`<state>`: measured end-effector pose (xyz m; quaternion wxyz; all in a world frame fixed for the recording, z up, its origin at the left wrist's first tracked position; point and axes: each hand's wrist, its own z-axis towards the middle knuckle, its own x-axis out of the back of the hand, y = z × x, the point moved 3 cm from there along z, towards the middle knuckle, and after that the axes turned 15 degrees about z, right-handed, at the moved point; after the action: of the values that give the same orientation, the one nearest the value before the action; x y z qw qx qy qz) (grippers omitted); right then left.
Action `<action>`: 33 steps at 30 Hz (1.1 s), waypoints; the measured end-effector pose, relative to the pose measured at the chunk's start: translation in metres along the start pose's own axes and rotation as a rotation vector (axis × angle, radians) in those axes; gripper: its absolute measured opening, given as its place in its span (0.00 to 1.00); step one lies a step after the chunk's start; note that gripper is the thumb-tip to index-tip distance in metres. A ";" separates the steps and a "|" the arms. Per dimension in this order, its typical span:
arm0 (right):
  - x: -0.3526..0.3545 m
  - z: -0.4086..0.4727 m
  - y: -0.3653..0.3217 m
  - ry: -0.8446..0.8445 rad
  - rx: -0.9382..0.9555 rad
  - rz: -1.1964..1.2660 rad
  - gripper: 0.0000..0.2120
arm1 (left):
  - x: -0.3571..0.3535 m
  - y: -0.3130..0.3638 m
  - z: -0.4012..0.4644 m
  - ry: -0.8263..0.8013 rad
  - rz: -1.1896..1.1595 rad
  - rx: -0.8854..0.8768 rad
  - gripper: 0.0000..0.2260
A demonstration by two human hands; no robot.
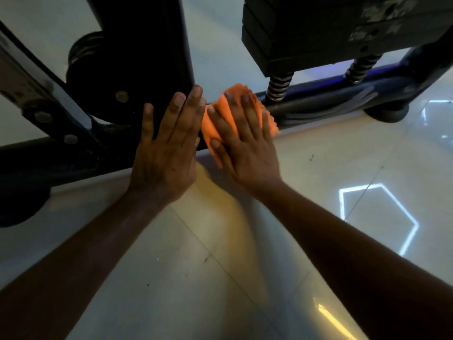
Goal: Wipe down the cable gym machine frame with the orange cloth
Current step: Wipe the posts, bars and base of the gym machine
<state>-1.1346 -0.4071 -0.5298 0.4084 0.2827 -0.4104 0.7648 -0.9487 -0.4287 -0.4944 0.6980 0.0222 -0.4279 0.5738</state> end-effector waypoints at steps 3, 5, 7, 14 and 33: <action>0.024 -0.011 0.031 0.032 -0.091 -0.026 0.31 | 0.005 0.003 0.001 -0.001 -0.015 0.017 0.29; 0.018 -0.010 0.018 0.058 -0.159 0.000 0.31 | 0.006 0.012 0.002 -0.030 -0.033 0.041 0.30; 0.012 -0.005 0.002 0.050 -0.177 0.023 0.31 | 0.006 0.024 0.006 -0.075 -0.066 0.052 0.32; 0.063 -0.048 0.056 -0.073 -0.064 0.070 0.31 | 0.009 0.053 0.022 -0.184 -0.181 0.002 0.32; 0.083 -0.027 0.131 0.142 -0.359 -0.034 0.33 | -0.013 0.090 0.111 -0.438 -0.403 0.005 0.24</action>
<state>-1.2914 -0.3947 -0.5320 0.4932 0.1576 -0.5054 0.6903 -1.0857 -0.4662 -0.4735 0.6888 0.2316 -0.5539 0.4063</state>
